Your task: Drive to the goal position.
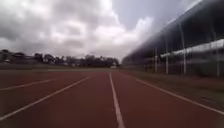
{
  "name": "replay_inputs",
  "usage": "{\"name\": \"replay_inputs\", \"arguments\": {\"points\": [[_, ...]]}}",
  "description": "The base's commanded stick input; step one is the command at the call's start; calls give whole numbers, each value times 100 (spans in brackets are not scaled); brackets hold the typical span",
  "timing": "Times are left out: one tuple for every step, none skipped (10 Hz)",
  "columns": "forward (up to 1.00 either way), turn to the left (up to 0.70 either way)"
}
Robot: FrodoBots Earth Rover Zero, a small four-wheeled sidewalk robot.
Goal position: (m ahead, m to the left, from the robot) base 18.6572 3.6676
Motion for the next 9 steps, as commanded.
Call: {"name": "replay_inputs", "arguments": {"points": [[70, 0], [70, 0], [70, 0], [70, 0], [70, 0], [70, 0], [70, 0], [70, 0], [70, 0]]}}
